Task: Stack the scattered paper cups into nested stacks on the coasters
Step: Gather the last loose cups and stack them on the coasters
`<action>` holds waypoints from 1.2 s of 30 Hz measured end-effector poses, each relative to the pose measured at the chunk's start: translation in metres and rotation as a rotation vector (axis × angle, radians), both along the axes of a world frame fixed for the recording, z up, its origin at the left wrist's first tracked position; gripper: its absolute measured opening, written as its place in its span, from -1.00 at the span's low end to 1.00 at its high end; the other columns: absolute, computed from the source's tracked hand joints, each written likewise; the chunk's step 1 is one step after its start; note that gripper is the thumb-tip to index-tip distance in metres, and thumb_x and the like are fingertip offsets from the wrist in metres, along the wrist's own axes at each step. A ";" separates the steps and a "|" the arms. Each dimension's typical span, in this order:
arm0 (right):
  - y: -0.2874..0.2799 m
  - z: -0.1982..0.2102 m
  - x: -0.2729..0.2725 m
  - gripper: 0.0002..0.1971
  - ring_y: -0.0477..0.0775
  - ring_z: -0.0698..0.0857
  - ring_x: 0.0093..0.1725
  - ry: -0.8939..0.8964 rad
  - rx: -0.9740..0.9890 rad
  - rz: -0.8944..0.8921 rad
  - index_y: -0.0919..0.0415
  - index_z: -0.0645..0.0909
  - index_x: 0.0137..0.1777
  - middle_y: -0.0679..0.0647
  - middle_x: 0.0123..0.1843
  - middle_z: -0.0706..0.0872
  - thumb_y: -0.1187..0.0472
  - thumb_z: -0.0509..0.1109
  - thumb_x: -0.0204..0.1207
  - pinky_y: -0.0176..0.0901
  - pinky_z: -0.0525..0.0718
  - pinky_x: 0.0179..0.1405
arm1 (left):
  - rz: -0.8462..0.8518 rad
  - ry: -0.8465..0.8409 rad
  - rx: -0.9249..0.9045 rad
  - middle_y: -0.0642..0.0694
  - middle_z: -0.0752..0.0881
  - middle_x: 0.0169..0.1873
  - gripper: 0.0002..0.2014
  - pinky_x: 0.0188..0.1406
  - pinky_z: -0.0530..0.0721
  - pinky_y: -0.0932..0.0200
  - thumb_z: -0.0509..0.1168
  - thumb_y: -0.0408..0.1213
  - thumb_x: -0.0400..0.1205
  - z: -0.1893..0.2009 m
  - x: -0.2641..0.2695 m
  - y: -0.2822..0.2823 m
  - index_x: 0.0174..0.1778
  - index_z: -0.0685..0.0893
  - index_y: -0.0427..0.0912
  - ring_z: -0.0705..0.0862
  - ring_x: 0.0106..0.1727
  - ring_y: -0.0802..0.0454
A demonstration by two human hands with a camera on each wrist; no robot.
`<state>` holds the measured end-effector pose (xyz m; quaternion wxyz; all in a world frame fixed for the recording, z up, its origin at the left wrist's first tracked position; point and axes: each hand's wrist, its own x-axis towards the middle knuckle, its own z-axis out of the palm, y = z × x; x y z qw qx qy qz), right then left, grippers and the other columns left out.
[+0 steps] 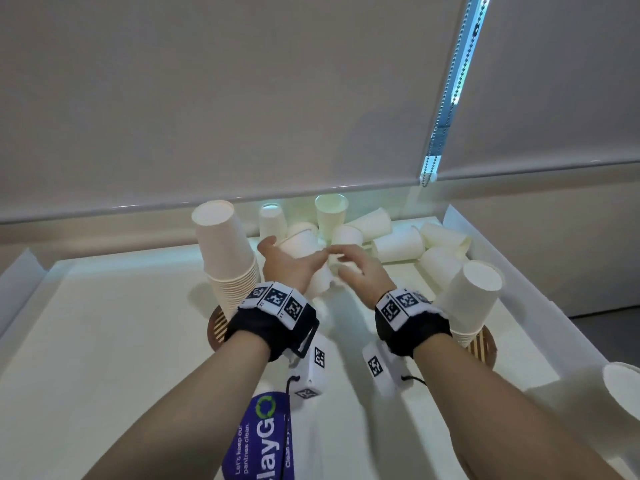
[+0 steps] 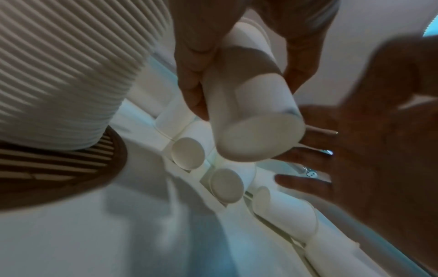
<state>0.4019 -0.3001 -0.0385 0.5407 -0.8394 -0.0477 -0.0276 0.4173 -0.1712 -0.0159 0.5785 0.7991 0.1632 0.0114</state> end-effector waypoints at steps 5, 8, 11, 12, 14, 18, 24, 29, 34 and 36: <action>-0.003 -0.005 0.074 -0.53 0.16 0.42 0.49 0.013 -0.389 -0.315 0.24 0.42 0.49 0.15 0.53 0.43 0.28 0.21 0.55 -0.04 0.39 0.48 | -0.071 0.017 0.157 -0.09 0.55 0.05 -0.14 0.03 0.53 0.18 0.55 -0.21 0.32 -0.014 0.009 0.007 0.45 0.19 -0.19 0.62 0.10 -0.14; 0.000 -0.020 0.102 -0.47 0.18 0.22 0.60 0.107 -0.657 -0.255 0.21 0.22 0.58 0.12 0.63 0.22 0.21 0.20 0.62 0.14 0.32 0.51 | -0.112 0.025 0.236 -0.02 0.52 -0.08 -0.27 0.03 0.61 0.08 0.57 -0.18 0.27 -0.025 0.005 0.012 0.20 0.25 -0.17 0.58 -0.06 -0.09; 0.000 -0.032 0.108 -0.43 0.24 0.15 0.60 0.208 -0.735 -0.265 0.17 0.14 0.59 0.11 0.62 0.18 0.16 0.23 0.62 0.23 0.31 0.47 | -0.172 0.008 0.293 -0.01 0.53 -0.13 -0.30 -0.03 0.60 0.10 0.57 -0.16 0.27 -0.035 0.004 0.017 0.14 0.23 -0.12 0.57 -0.11 -0.09; 0.000 -0.033 0.107 -0.43 0.27 0.21 0.56 0.213 -0.747 -0.278 0.17 0.16 0.57 0.12 0.59 0.21 0.17 0.25 0.60 0.21 0.34 0.44 | -0.193 0.007 0.298 -0.02 0.54 -0.13 -0.29 -0.05 0.59 0.11 0.56 -0.15 0.28 -0.038 0.003 0.019 0.18 0.25 -0.10 0.58 -0.11 -0.10; 0.001 -0.035 0.100 -0.48 0.29 0.37 0.46 0.204 -0.762 -0.309 0.22 0.27 0.51 0.22 0.49 0.32 0.17 0.29 0.57 0.13 0.40 0.38 | -0.232 0.008 0.305 -0.04 0.59 -0.08 -0.29 -0.02 0.60 0.11 0.54 -0.10 0.30 -0.044 0.001 0.022 0.27 0.29 -0.01 0.62 -0.07 -0.12; -0.004 -0.022 0.077 -0.66 0.28 0.55 0.33 0.266 -0.628 -0.334 0.35 0.55 0.31 0.30 0.33 0.59 0.18 0.25 0.61 -0.04 0.50 0.29 | -0.278 0.003 0.308 -0.04 0.64 0.09 -0.22 0.11 0.67 -0.08 0.53 0.04 0.20 -0.051 -0.013 0.026 0.35 0.40 0.15 0.65 0.08 -0.13; -0.022 0.011 0.017 -0.68 0.33 0.63 0.16 0.209 -0.155 -0.537 0.51 0.63 0.09 0.41 0.14 0.69 0.29 0.10 0.68 -0.12 0.46 -0.06 | -0.361 0.013 0.349 -0.08 0.58 0.14 -0.26 0.08 0.53 0.16 0.62 -0.04 0.23 -0.036 -0.043 0.029 0.36 0.54 0.10 0.57 0.11 -0.04; -0.024 0.029 -0.033 -0.57 0.15 0.39 -0.16 0.290 -0.020 -0.551 0.25 0.31 -0.50 0.15 -0.42 0.41 0.33 0.06 0.66 -0.18 0.28 -0.18 | -0.326 -0.059 0.218 -0.01 0.63 0.09 -0.36 0.18 0.56 0.12 0.65 -0.07 0.19 -0.001 -0.062 0.014 0.22 0.66 0.14 0.60 0.10 -0.01; -0.019 0.058 -0.071 -0.81 0.26 0.57 0.15 0.383 0.113 -0.447 0.34 0.50 -0.12 0.39 0.12 0.61 0.28 0.11 0.65 -0.12 0.44 0.04 | -0.432 -0.069 0.180 0.06 0.61 0.03 -0.41 -0.09 0.69 0.10 0.63 -0.01 0.18 0.033 -0.080 -0.015 0.12 0.60 0.09 0.63 0.04 0.05; -0.021 0.074 -0.083 -0.68 0.25 0.55 0.30 0.353 0.165 -0.453 0.34 0.52 -0.02 0.36 0.32 0.57 0.17 -0.01 0.72 -0.20 0.39 0.04 | -0.425 -0.079 0.125 0.05 0.57 -0.08 -0.42 -0.29 0.64 0.18 0.60 -0.10 0.28 0.050 -0.087 -0.027 0.12 0.46 -0.02 0.63 -0.10 0.07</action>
